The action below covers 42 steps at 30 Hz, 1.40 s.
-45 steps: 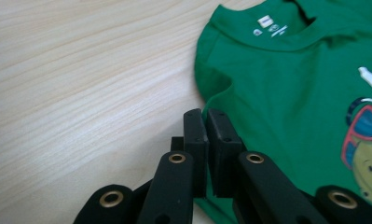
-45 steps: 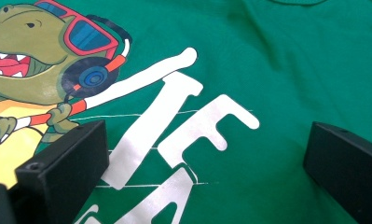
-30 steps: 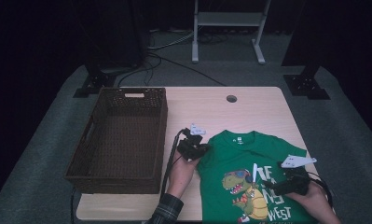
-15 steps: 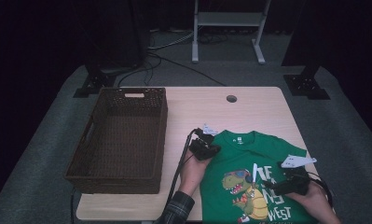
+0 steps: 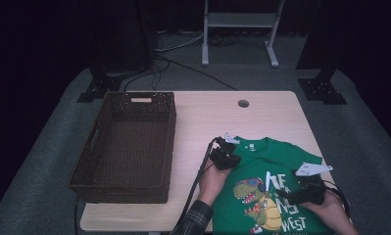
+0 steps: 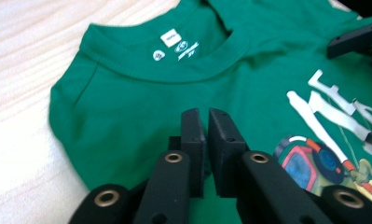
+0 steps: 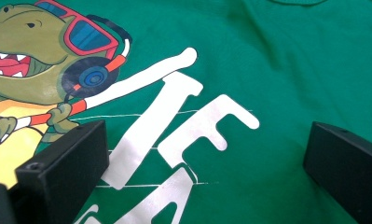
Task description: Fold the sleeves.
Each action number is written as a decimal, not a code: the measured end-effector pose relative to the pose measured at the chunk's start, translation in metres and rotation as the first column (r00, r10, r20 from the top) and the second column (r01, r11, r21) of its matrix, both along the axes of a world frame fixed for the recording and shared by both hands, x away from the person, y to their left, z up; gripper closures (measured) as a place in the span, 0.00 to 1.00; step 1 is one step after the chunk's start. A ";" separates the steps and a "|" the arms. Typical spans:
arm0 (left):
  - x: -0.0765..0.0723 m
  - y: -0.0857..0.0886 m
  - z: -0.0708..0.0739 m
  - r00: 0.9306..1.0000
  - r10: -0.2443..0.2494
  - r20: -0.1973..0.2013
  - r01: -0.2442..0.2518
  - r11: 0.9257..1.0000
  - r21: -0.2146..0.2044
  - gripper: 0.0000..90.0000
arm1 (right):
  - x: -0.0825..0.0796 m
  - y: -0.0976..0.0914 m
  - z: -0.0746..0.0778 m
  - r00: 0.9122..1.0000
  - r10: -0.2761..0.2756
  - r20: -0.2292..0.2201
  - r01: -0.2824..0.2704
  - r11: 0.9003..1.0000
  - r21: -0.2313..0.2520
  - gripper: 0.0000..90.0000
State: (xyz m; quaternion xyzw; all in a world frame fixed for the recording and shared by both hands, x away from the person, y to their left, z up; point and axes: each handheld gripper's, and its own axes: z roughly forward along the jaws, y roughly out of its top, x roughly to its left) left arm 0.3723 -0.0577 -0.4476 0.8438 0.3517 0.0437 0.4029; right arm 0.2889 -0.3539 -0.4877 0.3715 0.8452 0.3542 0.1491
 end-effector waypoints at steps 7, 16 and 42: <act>-0.002 0.012 0.010 0.999 0.008 0.043 -0.007 1.000 -0.028 0.63 | 0.000 0.000 0.000 1.000 0.000 0.001 0.000 1.000 0.000 0.00; -0.007 0.034 0.008 0.998 0.025 0.056 -0.025 1.000 -0.006 0.17 | 0.000 0.000 0.000 1.000 0.000 0.000 0.000 1.000 0.000 0.00; -0.072 0.012 -0.022 0.983 -0.153 0.099 0.152 0.988 0.012 0.02 | 0.000 0.000 0.000 1.000 0.001 0.000 -0.001 1.000 -0.001 0.00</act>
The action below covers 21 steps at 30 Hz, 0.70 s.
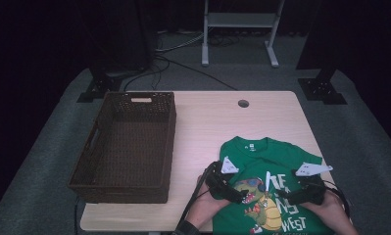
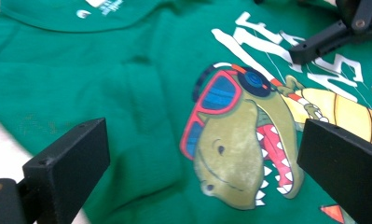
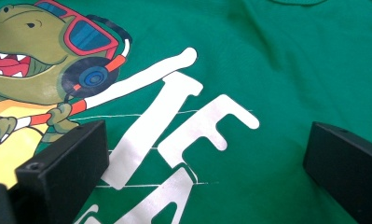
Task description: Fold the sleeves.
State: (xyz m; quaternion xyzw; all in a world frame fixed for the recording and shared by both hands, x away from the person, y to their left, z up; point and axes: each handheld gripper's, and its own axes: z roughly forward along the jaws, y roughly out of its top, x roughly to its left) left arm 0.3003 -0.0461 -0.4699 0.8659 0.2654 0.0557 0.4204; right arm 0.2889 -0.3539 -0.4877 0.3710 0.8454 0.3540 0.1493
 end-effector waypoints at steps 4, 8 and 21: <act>-0.002 -0.007 -0.009 1.000 -0.012 0.008 0.011 0.998 0.054 0.02 | 0.000 0.000 0.000 1.000 0.000 0.000 0.000 1.000 0.000 0.00; -0.004 -0.009 -0.013 0.999 -0.008 0.032 0.005 0.996 0.084 0.00 | 0.000 0.000 0.000 1.000 0.000 0.000 0.000 1.000 0.000 0.00; -0.004 0.000 -0.015 0.996 0.005 0.088 -0.017 0.991 0.134 0.01 | 0.003 0.006 0.000 1.000 0.004 0.000 -0.004 1.000 -0.001 0.00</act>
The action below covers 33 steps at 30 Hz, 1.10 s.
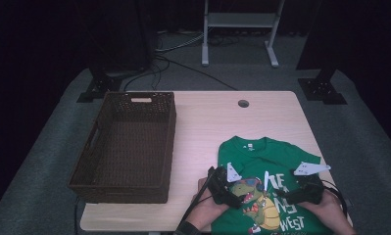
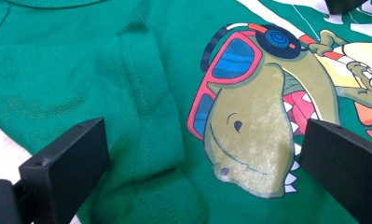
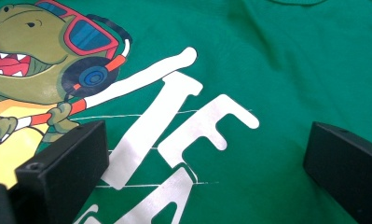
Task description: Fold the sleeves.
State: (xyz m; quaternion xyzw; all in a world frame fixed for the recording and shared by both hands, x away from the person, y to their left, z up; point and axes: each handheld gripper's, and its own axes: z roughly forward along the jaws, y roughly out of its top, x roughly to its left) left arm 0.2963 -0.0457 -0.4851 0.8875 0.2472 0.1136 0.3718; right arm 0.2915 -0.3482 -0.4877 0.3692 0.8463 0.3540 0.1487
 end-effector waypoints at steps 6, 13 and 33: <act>0.003 0.014 0.000 1.000 0.005 0.001 -0.005 1.000 0.000 0.01 | 0.005 0.013 0.000 1.000 0.010 0.002 -0.010 1.000 0.001 0.00; 0.004 0.030 0.000 1.000 0.014 0.000 -0.014 1.000 0.001 0.01 | 0.009 0.029 0.000 1.000 0.018 0.002 -0.018 1.000 0.001 0.00; 0.006 0.045 0.000 1.000 0.008 -0.001 -0.008 1.000 0.003 0.00 | 0.010 0.047 0.002 1.000 0.014 -0.017 -0.015 1.000 -0.015 0.00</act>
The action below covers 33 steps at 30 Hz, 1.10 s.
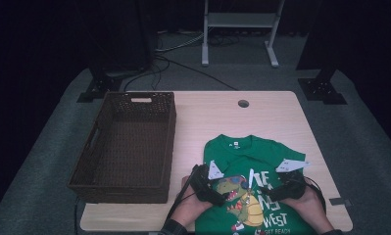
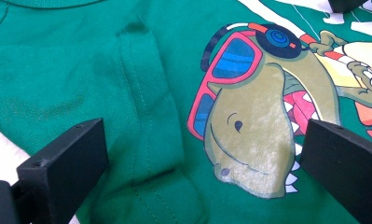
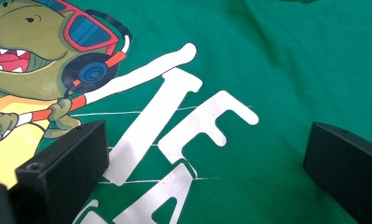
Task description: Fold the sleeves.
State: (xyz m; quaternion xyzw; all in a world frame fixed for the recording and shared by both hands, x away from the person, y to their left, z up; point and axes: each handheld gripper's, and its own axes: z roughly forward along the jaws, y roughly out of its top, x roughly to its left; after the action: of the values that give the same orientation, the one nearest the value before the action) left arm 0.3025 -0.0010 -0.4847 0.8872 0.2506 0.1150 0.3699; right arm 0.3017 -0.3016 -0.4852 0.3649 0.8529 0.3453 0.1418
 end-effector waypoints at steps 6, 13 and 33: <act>0.000 0.000 0.000 1.000 0.000 0.000 0.000 1.000 0.000 0.00 | 0.000 -0.002 0.005 1.000 0.003 -0.008 -0.003 1.000 0.007 0.00; 0.000 0.000 0.000 1.000 0.000 0.000 0.000 1.000 -0.001 0.00 | 0.002 -0.007 0.013 1.000 0.018 0.018 -0.019 0.999 0.032 0.00; 0.000 0.000 0.000 1.000 0.000 0.000 0.000 1.000 -0.001 0.00 | 0.020 -0.021 0.028 0.998 0.013 0.056 -0.015 0.999 0.034 0.06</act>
State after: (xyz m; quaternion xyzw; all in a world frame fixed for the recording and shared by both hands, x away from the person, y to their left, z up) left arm 0.3026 -0.0010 -0.4848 0.8870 0.2508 0.1147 0.3702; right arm 0.3212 -0.3223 -0.4574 0.3517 0.8450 0.3712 0.1568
